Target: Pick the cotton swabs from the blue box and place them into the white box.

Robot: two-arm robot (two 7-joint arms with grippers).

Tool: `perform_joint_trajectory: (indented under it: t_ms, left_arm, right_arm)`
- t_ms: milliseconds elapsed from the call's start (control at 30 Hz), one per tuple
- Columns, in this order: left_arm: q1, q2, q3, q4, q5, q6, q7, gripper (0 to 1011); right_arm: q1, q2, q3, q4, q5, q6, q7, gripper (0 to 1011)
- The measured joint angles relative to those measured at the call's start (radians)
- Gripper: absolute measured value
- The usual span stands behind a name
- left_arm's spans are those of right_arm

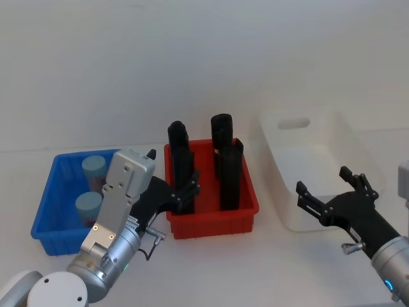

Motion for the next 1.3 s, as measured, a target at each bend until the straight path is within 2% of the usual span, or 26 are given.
perform_joint_trajectory:
  t_ms: [867, 1300]
  left_arm:
    - [0.0, 0.0, -0.002, 0.001, -0.002, -0.001, -0.001, 1003]
    - [-0.01, 0.014, -0.037, 0.03, -0.067, -0.001, -0.002, 1003]
  right_arm:
    - [0.0, 0.0, 0.0, 0.0, 0.0, 0.0, 0.0, 1002]
    - [0.0, 0.0, 0.0, 0.0, 0.0, 0.0, 0.0, 1002]
